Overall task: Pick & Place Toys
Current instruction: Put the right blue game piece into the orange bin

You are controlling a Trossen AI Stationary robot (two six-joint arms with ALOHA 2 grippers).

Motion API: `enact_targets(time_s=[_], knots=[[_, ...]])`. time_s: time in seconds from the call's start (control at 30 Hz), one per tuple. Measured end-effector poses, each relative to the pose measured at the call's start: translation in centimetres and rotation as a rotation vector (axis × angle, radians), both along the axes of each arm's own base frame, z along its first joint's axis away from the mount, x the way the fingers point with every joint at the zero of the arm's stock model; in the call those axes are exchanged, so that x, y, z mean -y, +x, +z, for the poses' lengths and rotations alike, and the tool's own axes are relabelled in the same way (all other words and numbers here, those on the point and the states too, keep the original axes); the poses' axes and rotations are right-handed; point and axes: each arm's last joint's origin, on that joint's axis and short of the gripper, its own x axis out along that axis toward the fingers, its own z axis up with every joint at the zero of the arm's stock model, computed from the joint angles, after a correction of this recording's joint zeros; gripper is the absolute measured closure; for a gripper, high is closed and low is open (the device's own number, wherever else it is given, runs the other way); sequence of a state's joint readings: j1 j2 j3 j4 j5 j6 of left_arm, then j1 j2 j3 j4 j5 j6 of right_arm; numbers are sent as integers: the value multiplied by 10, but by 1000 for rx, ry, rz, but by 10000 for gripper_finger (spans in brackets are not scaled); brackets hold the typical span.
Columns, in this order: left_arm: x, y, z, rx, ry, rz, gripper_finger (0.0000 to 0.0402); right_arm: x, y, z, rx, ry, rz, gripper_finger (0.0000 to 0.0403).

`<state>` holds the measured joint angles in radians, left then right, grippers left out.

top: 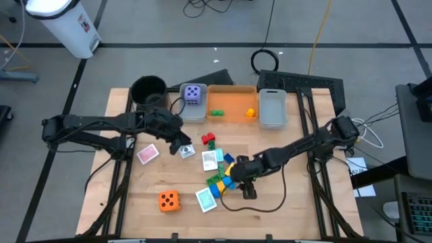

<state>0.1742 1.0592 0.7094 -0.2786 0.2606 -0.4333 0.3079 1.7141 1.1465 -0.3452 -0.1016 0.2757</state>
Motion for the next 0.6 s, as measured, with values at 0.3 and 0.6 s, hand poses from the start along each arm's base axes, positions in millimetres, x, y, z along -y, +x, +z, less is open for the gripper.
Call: enact_targets(time_s=[0.3,0.6], knots=[[6,1,0,-2,-3,-24,295,10,9,-10,-8,5,-39,236],[6,1,0,-6,-12,-18,295,18,11,-10,0,-1,-51,187]])
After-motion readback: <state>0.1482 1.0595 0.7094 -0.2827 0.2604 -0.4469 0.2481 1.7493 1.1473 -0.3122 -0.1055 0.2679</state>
